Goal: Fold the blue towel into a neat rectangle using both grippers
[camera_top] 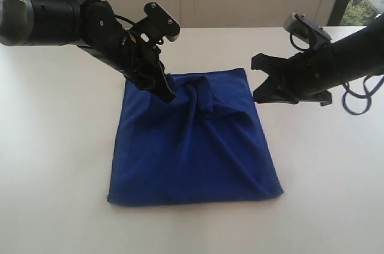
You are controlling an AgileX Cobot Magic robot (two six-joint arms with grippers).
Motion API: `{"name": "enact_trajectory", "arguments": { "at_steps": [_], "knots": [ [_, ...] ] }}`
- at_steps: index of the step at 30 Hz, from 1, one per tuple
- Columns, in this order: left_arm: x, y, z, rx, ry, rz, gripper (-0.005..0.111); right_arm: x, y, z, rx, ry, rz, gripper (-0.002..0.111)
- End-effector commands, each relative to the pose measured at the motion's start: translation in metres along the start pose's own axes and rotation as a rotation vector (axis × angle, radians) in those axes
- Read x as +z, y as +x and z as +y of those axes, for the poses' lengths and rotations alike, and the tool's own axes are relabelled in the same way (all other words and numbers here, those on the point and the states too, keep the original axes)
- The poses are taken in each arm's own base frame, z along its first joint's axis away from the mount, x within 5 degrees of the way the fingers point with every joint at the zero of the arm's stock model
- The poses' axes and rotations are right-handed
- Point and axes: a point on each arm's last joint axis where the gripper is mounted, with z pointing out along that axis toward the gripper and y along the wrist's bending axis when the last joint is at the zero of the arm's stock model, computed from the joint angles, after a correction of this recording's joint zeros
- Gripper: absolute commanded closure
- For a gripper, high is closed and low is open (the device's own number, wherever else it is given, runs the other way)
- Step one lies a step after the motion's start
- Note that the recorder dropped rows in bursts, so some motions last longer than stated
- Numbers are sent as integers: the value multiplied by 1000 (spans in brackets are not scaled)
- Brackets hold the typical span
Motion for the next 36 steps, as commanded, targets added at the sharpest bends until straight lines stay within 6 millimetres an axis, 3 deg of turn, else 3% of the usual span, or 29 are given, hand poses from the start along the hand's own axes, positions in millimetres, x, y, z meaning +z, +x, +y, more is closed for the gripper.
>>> {"name": "enact_trajectory", "arguments": {
  "at_steps": [1,5,10,14,31,33,36],
  "knots": [
    [-5,0,3,-27,8,10,107,28,-2,0,66,-176,-26,108],
    [-5,0,3,-27,9,12,107,57,-3,0,68,-242,-35,102],
    [-5,3,5,-33,15,29,107,88,-3,-1,63,-220,2,81],
    [-6,6,8,-38,17,44,107,99,-4,-3,67,-175,-8,74],
    [-6,6,8,-38,17,44,107,116,2,0,110,-162,3,74],
    [-6,6,9,-40,16,43,107,116,2,1,92,-174,4,78],
    [-6,6,8,-47,17,44,107,115,0,2,40,-160,-17,98]
  ]
}}
